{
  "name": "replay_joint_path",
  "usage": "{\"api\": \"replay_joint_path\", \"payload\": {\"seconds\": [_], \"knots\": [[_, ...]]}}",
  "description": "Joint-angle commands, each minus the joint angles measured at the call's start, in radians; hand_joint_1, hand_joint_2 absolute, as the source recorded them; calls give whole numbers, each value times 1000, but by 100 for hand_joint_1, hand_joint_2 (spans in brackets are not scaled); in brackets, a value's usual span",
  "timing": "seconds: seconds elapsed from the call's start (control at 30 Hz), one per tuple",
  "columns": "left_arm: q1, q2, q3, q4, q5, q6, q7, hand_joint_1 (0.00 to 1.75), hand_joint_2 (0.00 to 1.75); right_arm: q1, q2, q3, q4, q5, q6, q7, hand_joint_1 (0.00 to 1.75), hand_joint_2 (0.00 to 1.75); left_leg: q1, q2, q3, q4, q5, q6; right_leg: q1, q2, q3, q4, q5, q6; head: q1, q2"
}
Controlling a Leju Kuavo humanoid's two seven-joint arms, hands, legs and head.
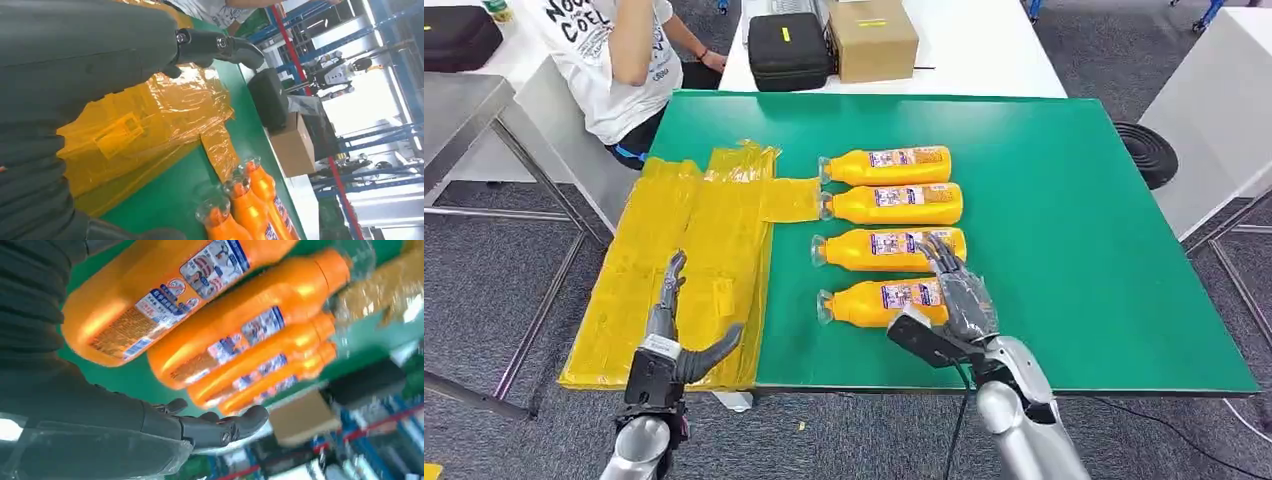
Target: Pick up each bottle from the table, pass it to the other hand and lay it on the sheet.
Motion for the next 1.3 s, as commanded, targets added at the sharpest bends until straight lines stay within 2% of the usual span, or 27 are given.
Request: {"api": "replay_joint_path", "payload": {"seconds": [0.03, 0.27, 0.37, 0.53, 0.8, 1.03, 1.17, 1.3], "knots": [[-8, 3, 46, 30, 0, 16, 19, 0, 175, -330, -92, 190, 425, -71, 143, -11, 0, 175, 0, 7, 6, -1, -2, 0, 0, 6, 4, -2, 1, -2, 0, 0], [-2, 10, 43, 12, 9, 33, 50, 0, 175, -392, -101, 262, 483, -104, 171, 1, 0, 175, 0, 2, 3, 0, 0, 1, 0, 2, 3, 0, 0, -2, 0, 0], [9, 8, 50, -2, 12, 44, 63, 0, 175, -405, -104, 289, 492, -107, 172, 8, 0, 175, 0, 3, 7, 0, -2, 1, 0, 2, 6, -1, -1, -3, 0, 0], [16, 10, 56, -2, 10, 54, 86, 0, 175, -412, -107, 315, 492, -112, 178, 11, 0, 175, 0, 2, 5, 0, -1, 1, 0, 1, 4, 0, -1, -2, 0, 0], [58, 10, 81, -18, 12, 76, 122, 0, 175, -366, -140, 344, 429, -125, 168, 14, 0, 175, 0, 1, 2, 0, 0, 1, 0, 0, 2, 0, 0, -1, 0, 0], [60, 7, 99, -22, 3, 90, 125, 0, 175, -367, -131, 352, 435, -108, 142, 38, 0, 175, 0, 1, 6, 0, -1, 1, 0, 0, 6, -1, -2, -3, 0, 0], [64, 16, 113, -29, 5, 93, 128, 0, 175, -304, -163, 342, 353, -99, 125, 49, 0, 175, 0, 0, 3, 0, 0, 1, 1, -1, 3, -1, -1, -2, 0, 0], [70, 17, 113, -29, 6, 92, 127, 0, 175, -291, -182, 337, 341, -101, 127, 46, 0, 175, 0, -1, 3, -1, 0, 1, 0, -2, 3, -1, -1, -2, 0, 0]]}}
